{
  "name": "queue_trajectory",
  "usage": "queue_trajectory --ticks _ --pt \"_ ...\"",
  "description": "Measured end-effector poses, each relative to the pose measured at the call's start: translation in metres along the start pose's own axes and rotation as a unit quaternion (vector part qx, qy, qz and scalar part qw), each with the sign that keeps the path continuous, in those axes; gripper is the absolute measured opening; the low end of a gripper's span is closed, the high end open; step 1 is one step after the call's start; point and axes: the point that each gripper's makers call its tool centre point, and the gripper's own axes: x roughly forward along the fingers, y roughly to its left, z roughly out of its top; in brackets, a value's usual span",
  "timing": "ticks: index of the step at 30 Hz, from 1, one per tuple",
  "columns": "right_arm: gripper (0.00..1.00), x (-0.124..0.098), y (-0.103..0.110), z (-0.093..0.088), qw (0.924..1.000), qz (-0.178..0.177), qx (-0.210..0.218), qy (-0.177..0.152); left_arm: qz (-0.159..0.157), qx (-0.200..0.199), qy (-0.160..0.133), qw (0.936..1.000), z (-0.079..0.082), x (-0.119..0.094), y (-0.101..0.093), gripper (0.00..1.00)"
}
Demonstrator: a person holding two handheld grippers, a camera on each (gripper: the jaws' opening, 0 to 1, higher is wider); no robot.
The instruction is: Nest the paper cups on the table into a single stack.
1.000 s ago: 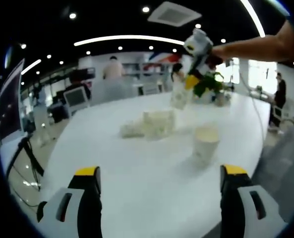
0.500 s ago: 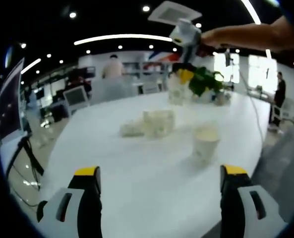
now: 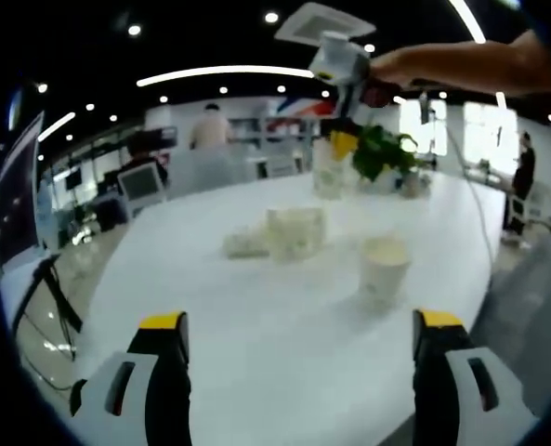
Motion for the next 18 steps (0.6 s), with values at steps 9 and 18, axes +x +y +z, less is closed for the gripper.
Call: queue_trajectory --ticks 9,18 --pt "0.0 0.0 0.012 0.004 1.0 -0.005 0.001 0.001 -0.006 0.007 0.008 0.9999 -0.004 0.001 -0.002 0.99" --pt "0.0 -0.004 0.034 0.007 1.0 -0.003 0.001 0.001 -0.008 0.002 0.01 0.9999 -0.003 0.0 -0.005 0.99"
